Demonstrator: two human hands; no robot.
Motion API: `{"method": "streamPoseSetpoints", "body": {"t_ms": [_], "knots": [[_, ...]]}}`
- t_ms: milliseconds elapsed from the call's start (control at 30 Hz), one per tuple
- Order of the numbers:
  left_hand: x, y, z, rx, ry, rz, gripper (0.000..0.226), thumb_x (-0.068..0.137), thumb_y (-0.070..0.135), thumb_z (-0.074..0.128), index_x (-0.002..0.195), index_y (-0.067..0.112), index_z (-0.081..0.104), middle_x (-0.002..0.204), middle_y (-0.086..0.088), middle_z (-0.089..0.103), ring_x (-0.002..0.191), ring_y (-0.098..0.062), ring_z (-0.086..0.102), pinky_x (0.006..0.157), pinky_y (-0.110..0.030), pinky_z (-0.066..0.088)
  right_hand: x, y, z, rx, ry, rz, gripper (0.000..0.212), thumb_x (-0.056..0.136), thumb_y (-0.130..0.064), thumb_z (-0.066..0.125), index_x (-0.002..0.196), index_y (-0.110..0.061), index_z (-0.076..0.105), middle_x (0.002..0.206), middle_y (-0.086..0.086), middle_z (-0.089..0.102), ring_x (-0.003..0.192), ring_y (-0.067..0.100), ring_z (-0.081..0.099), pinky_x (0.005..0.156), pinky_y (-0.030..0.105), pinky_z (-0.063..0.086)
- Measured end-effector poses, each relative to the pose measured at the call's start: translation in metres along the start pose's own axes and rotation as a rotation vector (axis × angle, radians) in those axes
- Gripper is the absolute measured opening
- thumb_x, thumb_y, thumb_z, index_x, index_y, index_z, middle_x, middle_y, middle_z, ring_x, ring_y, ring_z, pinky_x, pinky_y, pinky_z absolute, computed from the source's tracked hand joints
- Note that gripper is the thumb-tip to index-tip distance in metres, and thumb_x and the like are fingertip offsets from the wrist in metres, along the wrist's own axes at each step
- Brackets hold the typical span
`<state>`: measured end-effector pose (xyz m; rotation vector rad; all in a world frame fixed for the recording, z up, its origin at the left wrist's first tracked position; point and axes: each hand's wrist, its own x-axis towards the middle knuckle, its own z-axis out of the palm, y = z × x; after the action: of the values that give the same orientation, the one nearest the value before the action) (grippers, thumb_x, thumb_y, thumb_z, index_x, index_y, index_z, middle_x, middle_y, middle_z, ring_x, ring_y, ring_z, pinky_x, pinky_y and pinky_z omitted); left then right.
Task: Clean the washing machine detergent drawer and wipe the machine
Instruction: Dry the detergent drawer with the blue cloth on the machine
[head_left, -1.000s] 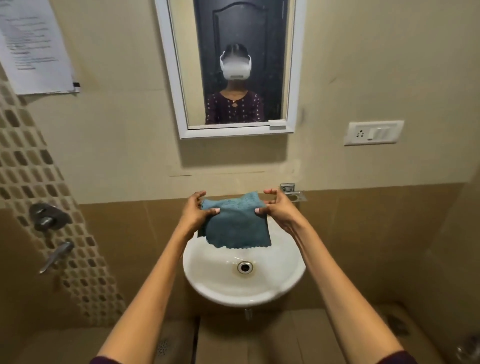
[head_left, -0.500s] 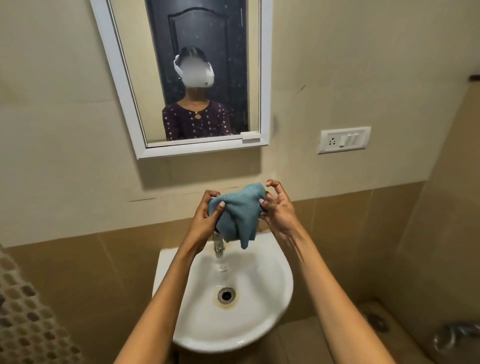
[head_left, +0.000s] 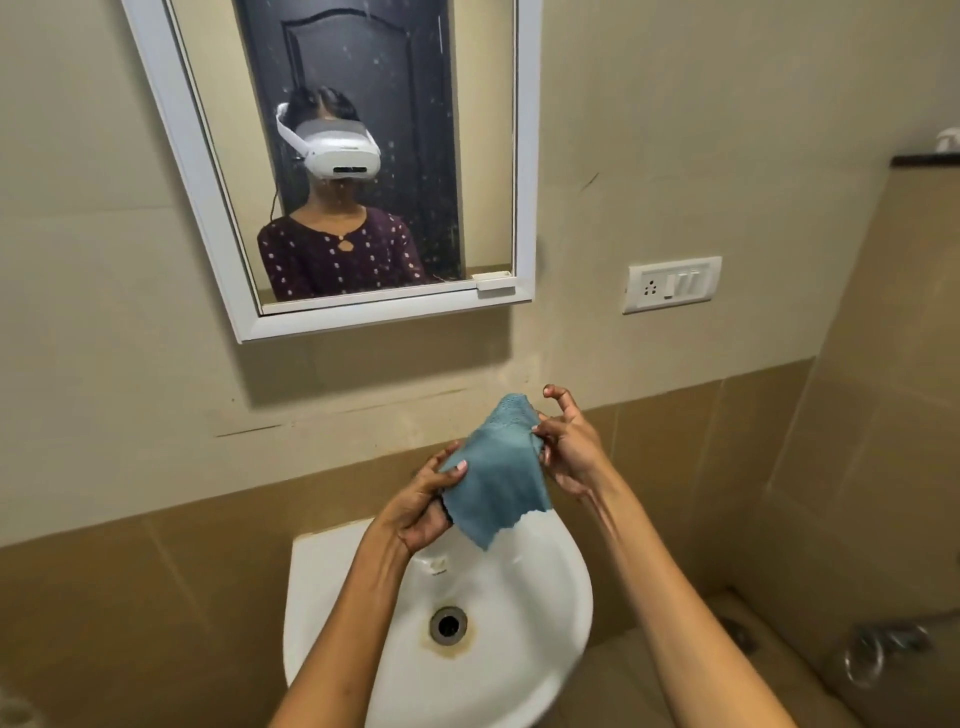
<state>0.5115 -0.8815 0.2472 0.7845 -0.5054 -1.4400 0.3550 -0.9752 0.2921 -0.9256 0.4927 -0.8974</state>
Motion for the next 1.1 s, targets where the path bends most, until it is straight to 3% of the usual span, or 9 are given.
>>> {"method": "streamPoseSetpoints", "body": {"t_ms": [133, 333, 467, 567, 633, 767, 900, 1033, 1100], "knots": [[0.015, 0.002, 0.003, 0.109, 0.117, 0.126, 0.039, 0.088, -0.003, 0.051, 0.116, 0.023, 0.044, 0.108, -0.012, 0.055, 0.086, -0.028, 0.057, 0.052, -0.043, 0.056, 0.006, 0.003, -0.016, -0.119, 0.041, -0.018, 0.04, 0.092, 0.016, 0.026, 0.092, -0.019, 0.046, 0.047, -0.003, 0.051, 0.037, 0.004, 0.039, 0.036, 0.015, 0.035], [0.037, 0.006, 0.019, 0.586, 0.188, 0.306, 0.021, 0.087, -0.002, 0.058, 0.096, 0.016, 0.065, 0.084, -0.003, 0.068, 0.074, -0.017, 0.06, 0.051, -0.022, 0.052, 0.005, -0.003, -0.044, -0.248, -0.063, 0.125, 0.024, 0.087, 0.014, 0.05, 0.098, -0.006, 0.058, 0.087, 0.007, 0.062, 0.069, 0.01, 0.062, 0.057, 0.014, 0.054], [0.053, 0.008, 0.025, 0.766, 0.158, 0.244, 0.033, 0.078, -0.007, 0.066, 0.108, 0.006, 0.066, 0.098, -0.004, 0.069, 0.087, -0.016, 0.063, 0.063, -0.017, 0.055, 0.02, -0.005, -0.062, -0.625, -0.05, 0.126, 0.032, 0.078, 0.013, 0.063, 0.104, -0.006, 0.063, 0.104, 0.009, 0.062, 0.094, 0.019, 0.059, 0.068, 0.015, 0.055], [0.07, 0.006, 0.028, 0.967, 0.163, 0.212, 0.05, 0.068, -0.01, 0.072, 0.114, 0.008, 0.064, 0.114, -0.008, 0.064, 0.101, -0.02, 0.06, 0.071, -0.016, 0.054, 0.032, -0.016, -0.07, -0.95, 0.022, 0.081, 0.022, 0.084, -0.003, 0.064, 0.106, -0.003, 0.066, 0.096, 0.005, 0.065, 0.089, 0.014, 0.059, 0.06, 0.012, 0.046], [0.083, 0.001, 0.034, 1.176, 0.218, 0.239, 0.05, 0.068, -0.007, 0.074, 0.115, 0.006, 0.063, 0.115, -0.009, 0.064, 0.102, -0.021, 0.059, 0.073, -0.016, 0.05, 0.045, -0.021, -0.074, -1.129, 0.033, 0.053, 0.005, 0.086, -0.009, 0.064, 0.087, -0.006, 0.067, 0.083, 0.005, 0.063, 0.072, 0.011, 0.055, 0.054, 0.014, 0.036], [0.107, -0.005, 0.046, 1.553, 0.312, 0.222, 0.015, 0.082, 0.007, 0.065, 0.096, 0.009, 0.069, 0.092, -0.009, 0.068, 0.077, -0.016, 0.056, 0.06, -0.022, 0.04, 0.07, -0.027, -0.088, -1.361, 0.053, 0.013, 0.033, 0.088, -0.019, 0.063, 0.058, -0.017, 0.05, 0.061, -0.002, 0.049, 0.056, 0.007, 0.045, 0.048, 0.016, 0.029], [0.132, -0.002, 0.043, 1.383, 0.376, 0.072, 0.022, 0.084, 0.016, 0.065, 0.064, 0.016, 0.058, 0.065, -0.004, 0.057, 0.06, -0.015, 0.052, 0.05, -0.018, 0.038, 0.09, -0.033, -0.113, -1.062, 0.004, 0.047, 0.017, 0.084, -0.022, 0.067, 0.075, -0.008, 0.063, 0.072, 0.0, 0.063, 0.067, 0.012, 0.057, 0.053, 0.014, 0.04], [0.151, -0.007, 0.038, 0.607, 0.324, -0.108, 0.011, 0.088, 0.015, 0.061, 0.085, 0.005, 0.063, 0.071, -0.01, 0.064, 0.059, -0.016, 0.061, 0.054, -0.025, 0.05, 0.119, -0.024, -0.13, -0.678, 0.047, 0.092, 0.017, 0.084, -0.01, 0.066, 0.068, -0.013, 0.06, 0.064, -0.001, 0.063, 0.058, 0.009, 0.059, 0.053, 0.017, 0.046], [0.168, -0.014, 0.03, 0.459, 0.377, -0.157, 0.012, 0.089, 0.016, 0.06, 0.093, 0.006, 0.064, 0.068, -0.007, 0.068, 0.062, -0.017, 0.062, 0.051, -0.025, 0.052, 0.138, -0.019, -0.134, -0.656, 0.072, 0.098, 0.017, 0.084, -0.007, 0.066, 0.068, -0.01, 0.062, 0.061, -0.001, 0.064, 0.05, 0.004, 0.06, 0.049, 0.016, 0.047]]}}
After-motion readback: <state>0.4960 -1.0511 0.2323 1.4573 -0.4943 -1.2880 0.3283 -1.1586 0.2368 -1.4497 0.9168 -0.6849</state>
